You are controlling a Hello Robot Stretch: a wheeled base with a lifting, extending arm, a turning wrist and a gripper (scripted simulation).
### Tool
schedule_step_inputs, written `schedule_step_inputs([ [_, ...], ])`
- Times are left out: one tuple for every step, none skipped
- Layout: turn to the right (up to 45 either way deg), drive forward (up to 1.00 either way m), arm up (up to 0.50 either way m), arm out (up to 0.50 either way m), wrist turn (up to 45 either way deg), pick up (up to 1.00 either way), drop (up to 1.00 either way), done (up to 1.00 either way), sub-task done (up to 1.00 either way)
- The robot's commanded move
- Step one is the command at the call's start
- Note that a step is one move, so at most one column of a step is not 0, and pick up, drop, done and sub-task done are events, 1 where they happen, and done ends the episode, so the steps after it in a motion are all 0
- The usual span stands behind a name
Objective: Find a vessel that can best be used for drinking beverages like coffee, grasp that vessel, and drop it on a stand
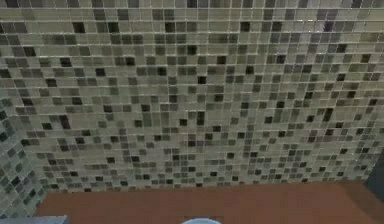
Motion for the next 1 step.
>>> schedule_step_inputs([
  [-45.0,0.00,0.00,0.00,0.0,0.00,0.00,0.00,0.00],
])
